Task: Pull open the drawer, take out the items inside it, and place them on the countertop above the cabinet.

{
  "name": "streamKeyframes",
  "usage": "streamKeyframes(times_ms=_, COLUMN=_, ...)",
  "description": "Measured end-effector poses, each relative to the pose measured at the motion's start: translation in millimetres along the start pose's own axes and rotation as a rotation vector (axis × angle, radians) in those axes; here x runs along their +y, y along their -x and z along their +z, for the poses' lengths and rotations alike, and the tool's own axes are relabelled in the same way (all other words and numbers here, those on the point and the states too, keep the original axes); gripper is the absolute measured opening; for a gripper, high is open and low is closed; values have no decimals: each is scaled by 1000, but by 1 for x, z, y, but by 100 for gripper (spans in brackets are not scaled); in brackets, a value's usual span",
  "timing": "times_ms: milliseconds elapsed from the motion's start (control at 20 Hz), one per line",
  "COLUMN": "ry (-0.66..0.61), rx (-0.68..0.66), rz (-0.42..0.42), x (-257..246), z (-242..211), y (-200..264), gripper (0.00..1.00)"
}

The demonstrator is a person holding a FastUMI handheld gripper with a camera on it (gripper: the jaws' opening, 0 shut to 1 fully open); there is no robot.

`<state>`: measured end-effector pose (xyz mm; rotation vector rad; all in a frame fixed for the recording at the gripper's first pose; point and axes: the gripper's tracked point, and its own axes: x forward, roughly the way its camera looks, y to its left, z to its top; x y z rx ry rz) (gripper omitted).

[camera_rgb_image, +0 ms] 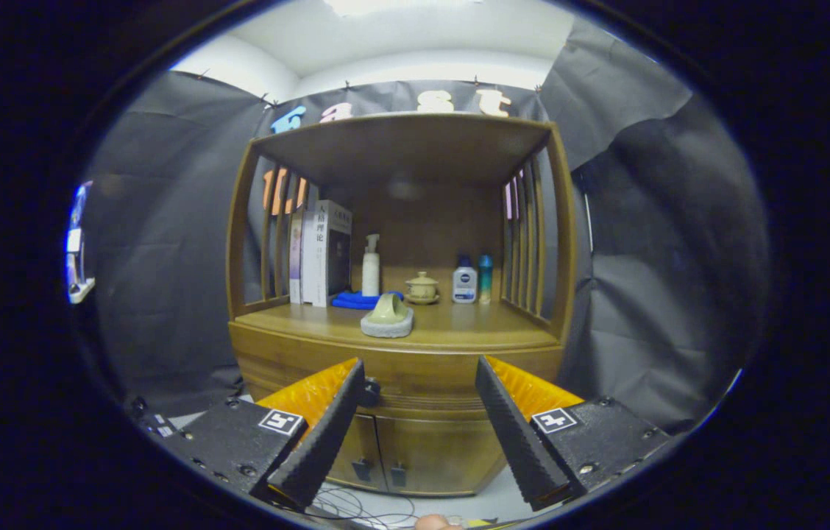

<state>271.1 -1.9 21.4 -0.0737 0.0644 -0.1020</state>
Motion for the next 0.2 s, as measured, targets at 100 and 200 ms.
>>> streamKeyframes(times_ms=100, ry=28, rx=-17, rz=18, x=3, z=-4, y=36, gripper=98)
streamKeyframes(times_ms=200, ry=27, rx=-11, rz=53, x=9, z=-15, y=66, gripper=98)
